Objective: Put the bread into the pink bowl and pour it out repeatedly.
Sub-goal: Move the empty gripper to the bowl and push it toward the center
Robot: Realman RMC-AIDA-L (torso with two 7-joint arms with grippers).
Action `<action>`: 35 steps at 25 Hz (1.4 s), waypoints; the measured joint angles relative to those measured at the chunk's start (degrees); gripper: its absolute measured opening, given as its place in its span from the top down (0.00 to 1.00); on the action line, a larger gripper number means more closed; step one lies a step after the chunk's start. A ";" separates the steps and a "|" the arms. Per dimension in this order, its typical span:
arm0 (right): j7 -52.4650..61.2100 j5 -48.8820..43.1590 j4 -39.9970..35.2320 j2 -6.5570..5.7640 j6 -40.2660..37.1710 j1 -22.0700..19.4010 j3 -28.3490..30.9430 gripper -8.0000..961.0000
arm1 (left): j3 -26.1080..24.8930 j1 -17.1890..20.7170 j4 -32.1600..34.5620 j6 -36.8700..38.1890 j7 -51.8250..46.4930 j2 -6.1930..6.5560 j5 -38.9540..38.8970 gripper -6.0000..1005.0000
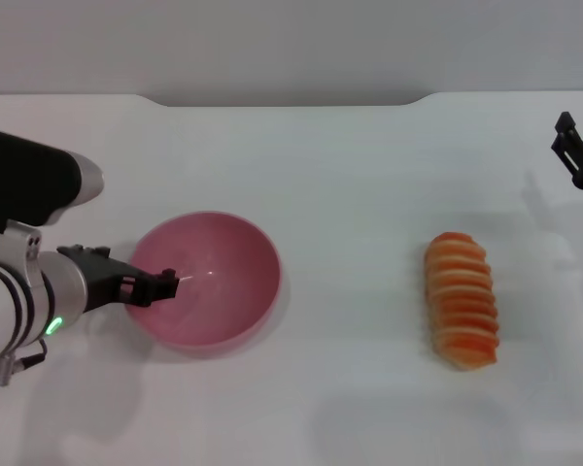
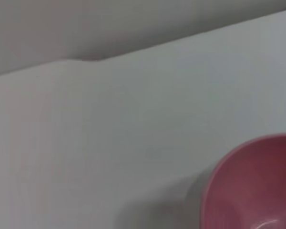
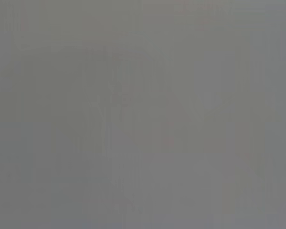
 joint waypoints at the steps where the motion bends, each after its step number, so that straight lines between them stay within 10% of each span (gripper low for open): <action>1: 0.00 0.00 -0.06 0.02 0.00 -0.01 -0.02 0.15 | 0.01 -0.22 -0.55 0.03 -0.14 0.00 0.00 0.15; 11: 0.00 -0.30 -0.88 0.24 -0.02 -0.59 -0.26 0.15 | 1.15 -3.56 -4.77 1.99 0.45 0.08 -2.32 0.15; 26: 0.00 -0.44 -1.80 0.34 -0.06 -0.77 -0.43 0.15 | 0.12 -5.05 -5.59 4.20 -0.24 0.09 -1.22 0.75; 35: 0.00 -0.45 -3.18 0.21 -0.06 -0.97 -0.21 0.15 | 0.23 -6.63 -6.55 3.40 0.23 0.11 -0.94 0.92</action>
